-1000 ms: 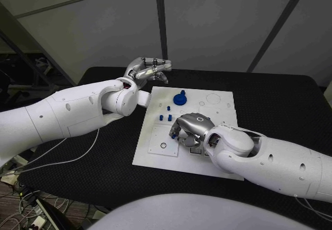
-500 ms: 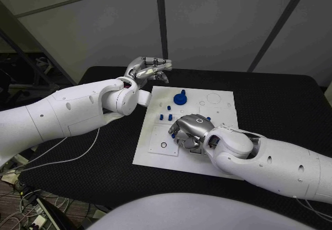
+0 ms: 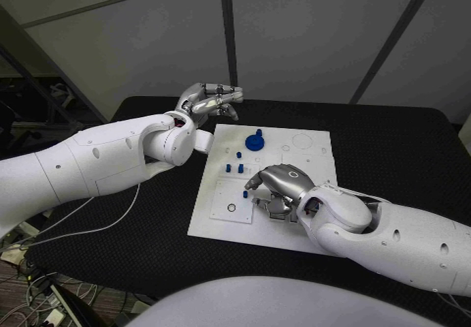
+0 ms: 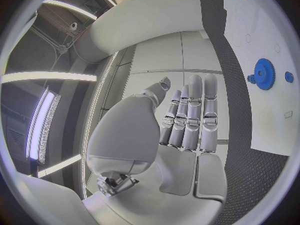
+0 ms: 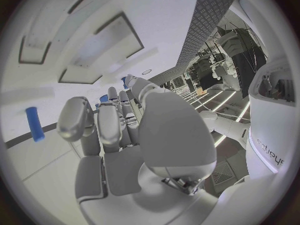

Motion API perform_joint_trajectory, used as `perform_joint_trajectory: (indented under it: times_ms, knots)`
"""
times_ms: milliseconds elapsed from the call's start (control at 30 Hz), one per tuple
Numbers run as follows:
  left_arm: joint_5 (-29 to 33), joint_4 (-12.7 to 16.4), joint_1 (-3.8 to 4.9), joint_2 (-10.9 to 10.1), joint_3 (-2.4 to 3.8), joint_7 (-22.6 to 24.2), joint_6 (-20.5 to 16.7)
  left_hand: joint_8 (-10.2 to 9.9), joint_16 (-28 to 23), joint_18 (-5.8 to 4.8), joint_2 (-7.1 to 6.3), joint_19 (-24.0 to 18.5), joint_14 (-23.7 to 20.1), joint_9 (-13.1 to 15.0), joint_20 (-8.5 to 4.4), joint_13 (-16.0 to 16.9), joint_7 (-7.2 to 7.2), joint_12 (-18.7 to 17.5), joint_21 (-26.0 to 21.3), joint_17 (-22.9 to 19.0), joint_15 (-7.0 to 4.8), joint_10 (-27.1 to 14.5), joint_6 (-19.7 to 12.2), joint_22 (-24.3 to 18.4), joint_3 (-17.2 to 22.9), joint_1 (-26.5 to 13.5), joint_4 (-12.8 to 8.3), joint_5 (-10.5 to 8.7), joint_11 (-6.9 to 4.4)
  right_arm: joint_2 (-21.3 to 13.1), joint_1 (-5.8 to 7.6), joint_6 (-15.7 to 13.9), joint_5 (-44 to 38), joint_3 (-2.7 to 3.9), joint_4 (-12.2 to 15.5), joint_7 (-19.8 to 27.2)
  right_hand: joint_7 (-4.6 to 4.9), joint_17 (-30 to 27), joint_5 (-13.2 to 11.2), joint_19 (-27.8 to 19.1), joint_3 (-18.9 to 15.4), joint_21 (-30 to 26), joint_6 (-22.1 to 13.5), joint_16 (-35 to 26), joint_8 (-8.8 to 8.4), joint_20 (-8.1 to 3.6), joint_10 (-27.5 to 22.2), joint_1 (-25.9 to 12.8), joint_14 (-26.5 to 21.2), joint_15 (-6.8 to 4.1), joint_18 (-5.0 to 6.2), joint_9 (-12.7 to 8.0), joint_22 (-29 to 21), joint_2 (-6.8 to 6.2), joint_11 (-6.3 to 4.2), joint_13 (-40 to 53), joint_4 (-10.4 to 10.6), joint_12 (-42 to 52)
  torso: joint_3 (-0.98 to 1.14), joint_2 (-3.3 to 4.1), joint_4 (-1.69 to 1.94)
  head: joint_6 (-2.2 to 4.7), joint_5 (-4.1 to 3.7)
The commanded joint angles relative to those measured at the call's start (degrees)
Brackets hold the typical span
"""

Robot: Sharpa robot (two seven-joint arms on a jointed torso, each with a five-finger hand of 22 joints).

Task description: Assemble the parts on the task board

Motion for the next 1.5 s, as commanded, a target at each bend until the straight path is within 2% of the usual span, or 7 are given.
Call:
perform_joint_trajectory:
  times_ms: [33, 267, 333, 467, 833, 1133, 1500]
  knots:
    - [0.0, 0.0, 0.09, -0.1, 0.01, 0.0, 1.0, -0.4, 0.0, 0.18, 0.02, 0.1, -0.3, -0.1, -0.01, -0.1, 0.12, 0.4, -0.4, -0.1, 0.15, -0.4, -0.3, -0.1, -0.3, 0.2, 0.0, 0.27, -0.13, -1.6, 0.16, -4.0, 0.1, 0.73, 2.0, -0.3, -0.12, -0.1, 0.3, 0.1, -0.3, -0.1, 0.7, -0.1, 0.45, -0.22, 0.5, -0.1, 1.4, 0.08, 0.84, 0.1, 0.1, 0.34, -0.05, -0.1, 0.1, 0.7, 0.0, -0.03, -0.02, 0.18, -0.19]
    - [0.0, -0.1, 0.07, -0.2, -0.06, -0.1, 1.1, -0.4, 0.0, 0.18, 0.02, 0.1, -0.3, -0.1, -0.01, -0.1, 0.12, 0.4, -0.4, -0.1, 0.15, -0.4, -0.3, -0.1, -0.3, 0.2, 0.0, 0.27, -0.13, -5.2, 0.39, -2.0, 1.4, 4.97, 4.2, -1.2, -0.31, -0.3, 0.3, 0.3, -0.4, 0.1, 1.4, -0.2, 0.65, -0.31, 0.7, -0.3, 1.4, -0.03, 0.79, 0.2, 0.3, 0.3, -0.18, -0.2, 0.2, 1.1, -0.01, -0.06, -0.16, 0.82, -1.02]
    - [0.0, -0.2, 0.07, -0.1, -0.08, -0.1, 1.2, -0.4, 0.0, 0.18, 0.02, 0.1, -0.3, -0.1, -0.01, -0.1, 0.12, 0.4, -0.4, -0.1, 0.15, -0.4, -0.3, -0.1, -0.3, 0.2, 0.0, 0.26, -0.13, -6.3, 0.8, 0.3, 2.3, 6.33, 4.3, -1.6, -0.57, -0.3, -0.1, 0.4, -0.8, 0.1, 1.4, -0.1, 0.54, -0.38, 0.4, -0.6, 1.5, -0.1, 0.79, 0.2, 0.3, 0.0, -0.3, -0.3, 0.3, 1.2, -0.01, -0.06, -0.12, 1.03, -1.29]
    - [0.0, -0.3, 0.07, -0.1, -0.1, -0.1, 1.4, -0.4, 0.0, 0.17, 0.02, 0.1, -0.3, 0.0, 0.0, -0.1, 0.12, 0.4, -0.4, -0.1, 0.17, -0.5, -0.3, -0.1, -0.4, 0.2, 0.0, 0.25, -0.12, -8.0, 2.17, 5.9, 3.1, 7.75, 3.4, -2.5, -1.16, -0.4, -0.6, 0.4, -2.1, -0.1, 1.1, -0.1, 0.11, -0.49, -0.8, -1.3, 1.5, -0.17, 0.79, 0.0, 0.2, -0.58, -0.36, -0.7, 0.6, 1.3, -0.04, -0.08, -0.02, 1.37, -1.92]
    - [0.0, -0.3, 0.03, 0.0, -0.14, -0.2, 1.6, -0.4, 0.0, 0.17, 0.02, 0.1, -0.3, 0.0, 0.0, -0.1, 0.12, 0.4, -0.4, -0.1, 0.17, -0.5, -0.3, -0.1, -0.4, 0.2, 0.0, 0.25, -0.12, -10.7, 3.72, 14.8, 2.8, 8.56, 1.8, -4.1, -2.35, -1.4, -0.7, 0.0, -4.7, -0.9, 0.5, -0.7, -0.21, -0.35, -2.8, -0.8, 1.2, 0.01, 0.93, -0.1, -0.8, -0.57, -0.11, -1.5, 0.7, 1.7, -0.11, 0.05, 0.1, 1.74, -2.41]
    - [0.0, -0.5, 0.02, 0.1, -0.15, -0.3, 1.7, -0.4, 0.0, 0.17, 0.04, 0.1, -0.3, 0.0, 0.01, -0.1, 0.11, 0.4, -0.4, -0.1, 0.17, -0.5, -0.3, -0.1, -0.4, 0.2, 0.0, 0.23, -0.12, -10.3, 3.8, 17.2, 3.4, 8.59, 1.3, -4.4, -2.62, -1.5, -0.7, 0.1, -5.3, -1.0, 0.8, -0.6, -0.06, -0.36, -2.5, -0.4, 1.2, -0.04, 0.93, 0.0, -0.8, 0.11, -0.21, -1.5, 0.8, 2.6, -0.06, 0.04, 0.07, 1.76, -2.52]
    - [0.0, -0.5, 0.02, 0.0, -0.15, -0.4, 1.7, -0.4, 0.0, 0.17, 0.04, 0.1, -0.3, 0.0, 0.01, -0.1, 0.11, 0.4, -0.4, -0.1, 0.17, -0.5, -0.3, -0.1, -0.4, 0.2, 0.0, 0.23, -0.12, -9.4, 3.8, 19.0, 3.6, 8.57, 0.2, -4.9, -2.0, -2.0, -0.3, 0.6, -4.6, -0.6, 2.4, -0.7, 0.4, -0.82, 0.6, 0.7, 1.3, -0.62, 0.82, 0.2, -0.2, 1.82, -0.95, -1.5, 0.9, 4.9, -0.02, 0.1, 0.08, 1.63, -2.53]
